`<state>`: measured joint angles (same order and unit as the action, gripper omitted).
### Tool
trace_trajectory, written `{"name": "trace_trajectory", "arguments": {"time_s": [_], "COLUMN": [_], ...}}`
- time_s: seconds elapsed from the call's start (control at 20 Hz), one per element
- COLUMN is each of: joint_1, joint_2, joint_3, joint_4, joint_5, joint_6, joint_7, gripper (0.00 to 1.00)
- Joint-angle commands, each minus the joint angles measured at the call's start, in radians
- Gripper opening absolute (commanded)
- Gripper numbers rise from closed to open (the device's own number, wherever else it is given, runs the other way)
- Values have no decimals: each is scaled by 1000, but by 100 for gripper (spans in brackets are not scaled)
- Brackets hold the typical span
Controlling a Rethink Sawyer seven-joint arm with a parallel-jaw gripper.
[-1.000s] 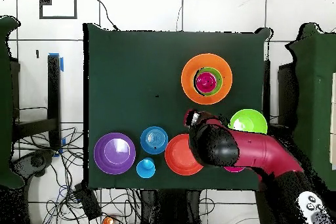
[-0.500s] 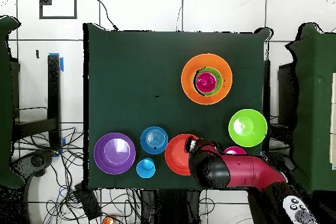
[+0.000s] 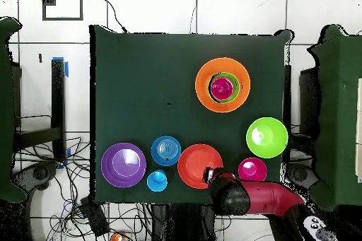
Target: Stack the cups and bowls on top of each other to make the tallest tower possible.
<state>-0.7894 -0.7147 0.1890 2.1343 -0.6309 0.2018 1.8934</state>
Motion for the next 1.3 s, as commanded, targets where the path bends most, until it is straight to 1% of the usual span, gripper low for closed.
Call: {"name": "trace_trajectory", "arguments": {"time_s": [0.05, 0.1, 0.2, 0.25, 0.3, 0.35, 0.4, 0.45, 0.5, 0.6, 0.8, 0.85, 1.1, 1.2, 1.3], "joint_1": [-49, -49, -70, -107, -123, -148, -158, -164, -169, -178, -181, -171, -140, -116, -77], "joint_2": [-23, -19, -44, -99, -124, -141, -146, -166, -173, -156, -120, -104, -96, -80, -38], "joint_3": [29, 27, 53, 94, 110, 140, 154, 167, 176, 182, 182, 169, 142, 122, 84], "joint_4": [19, 16, 19, 41, 48, 40, 36, 25, 23, 17, 9, 6, -3, -5, -21], "joint_5": [-58, -66, -50, -15, 1, 37, 60, 80, 85, 75, -8, -42, -76, -106, -131], "joint_6": [84, 78, 113, 162, 186, 229, 262, 293, 302, 287, 169, 125, 77, 14, -60], "joint_7": [-50, -47, -73, -115, -132, -153, -157, -165, -163, -139, -87, -69, -31, 2, 51], "gripper": [100, 100, 100, 100, 100, 100, 100, 100, 100, 100, 100, 100, 100, 100, 100]}}
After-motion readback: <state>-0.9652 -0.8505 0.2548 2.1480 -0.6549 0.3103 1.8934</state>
